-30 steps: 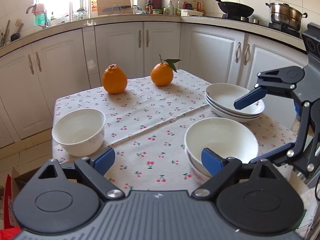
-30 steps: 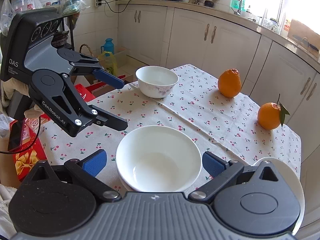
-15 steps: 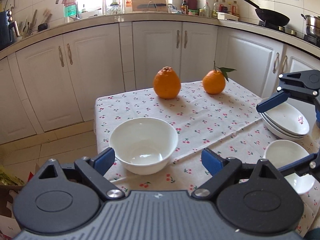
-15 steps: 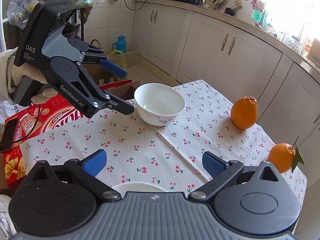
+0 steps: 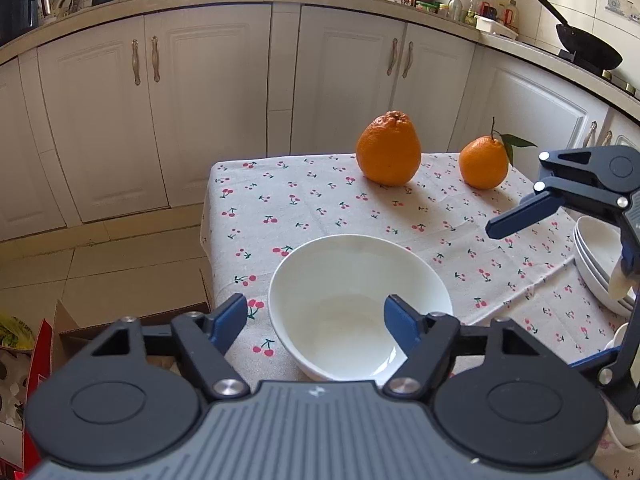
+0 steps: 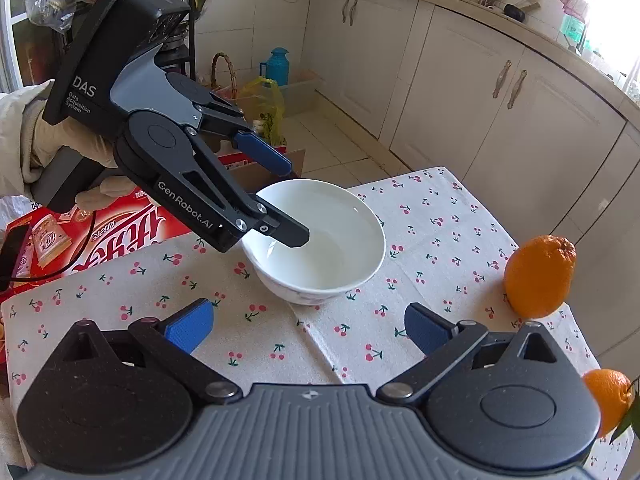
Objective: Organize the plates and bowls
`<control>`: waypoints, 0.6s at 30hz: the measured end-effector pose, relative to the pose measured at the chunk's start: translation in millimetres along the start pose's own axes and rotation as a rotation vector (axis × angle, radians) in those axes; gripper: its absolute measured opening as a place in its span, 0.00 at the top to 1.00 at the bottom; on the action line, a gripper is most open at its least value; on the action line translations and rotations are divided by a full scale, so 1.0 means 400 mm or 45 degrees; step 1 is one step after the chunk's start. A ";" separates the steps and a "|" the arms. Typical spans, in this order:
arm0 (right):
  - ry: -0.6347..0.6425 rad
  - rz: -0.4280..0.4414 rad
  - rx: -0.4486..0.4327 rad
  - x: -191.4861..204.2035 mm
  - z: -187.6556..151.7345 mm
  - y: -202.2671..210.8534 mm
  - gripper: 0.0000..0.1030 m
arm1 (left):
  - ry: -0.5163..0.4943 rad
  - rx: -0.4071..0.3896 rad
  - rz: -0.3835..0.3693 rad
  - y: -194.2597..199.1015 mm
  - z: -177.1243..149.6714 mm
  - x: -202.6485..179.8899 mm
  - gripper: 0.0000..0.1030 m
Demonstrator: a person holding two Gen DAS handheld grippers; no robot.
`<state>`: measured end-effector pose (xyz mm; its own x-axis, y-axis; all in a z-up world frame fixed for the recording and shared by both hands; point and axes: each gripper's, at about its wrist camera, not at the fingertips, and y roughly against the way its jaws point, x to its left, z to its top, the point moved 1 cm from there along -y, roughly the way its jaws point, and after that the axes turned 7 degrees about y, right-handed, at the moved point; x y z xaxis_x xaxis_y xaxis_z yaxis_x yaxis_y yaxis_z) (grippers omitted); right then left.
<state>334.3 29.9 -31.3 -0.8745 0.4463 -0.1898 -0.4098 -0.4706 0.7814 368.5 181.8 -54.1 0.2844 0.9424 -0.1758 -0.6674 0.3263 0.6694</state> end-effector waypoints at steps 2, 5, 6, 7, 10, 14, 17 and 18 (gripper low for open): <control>0.008 0.015 0.006 -0.010 0.007 -0.026 0.00 | 0.014 0.016 -0.008 -0.014 0.003 0.009 0.40; 0.002 0.037 0.015 -0.025 0.013 -0.062 0.00 | 0.033 0.026 -0.021 -0.024 0.006 0.018 0.43; -0.001 0.047 0.017 -0.029 0.014 -0.071 0.01 | 0.037 0.027 -0.025 -0.026 0.006 0.021 0.44; -0.008 0.057 0.020 -0.033 0.015 -0.080 0.01 | 0.040 0.030 -0.029 -0.028 0.007 0.023 0.46; -0.015 0.074 0.025 -0.041 0.019 -0.102 0.03 | 0.049 0.039 -0.041 -0.035 0.010 0.030 0.49; -0.024 0.099 0.027 -0.047 0.022 -0.117 0.09 | 0.059 0.044 -0.049 -0.041 0.012 0.036 0.53; -0.024 0.112 0.021 -0.045 0.020 -0.119 0.13 | 0.060 0.050 -0.053 -0.044 0.013 0.038 0.56; -0.027 0.115 0.014 -0.045 0.019 -0.118 0.14 | 0.061 0.052 -0.055 -0.045 0.013 0.038 0.56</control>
<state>371.4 50.1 -60.3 -0.9020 0.4187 -0.1056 -0.3265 -0.5012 0.8014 388.3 190.1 -65.1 0.2783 0.9304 -0.2386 -0.6264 0.3641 0.6892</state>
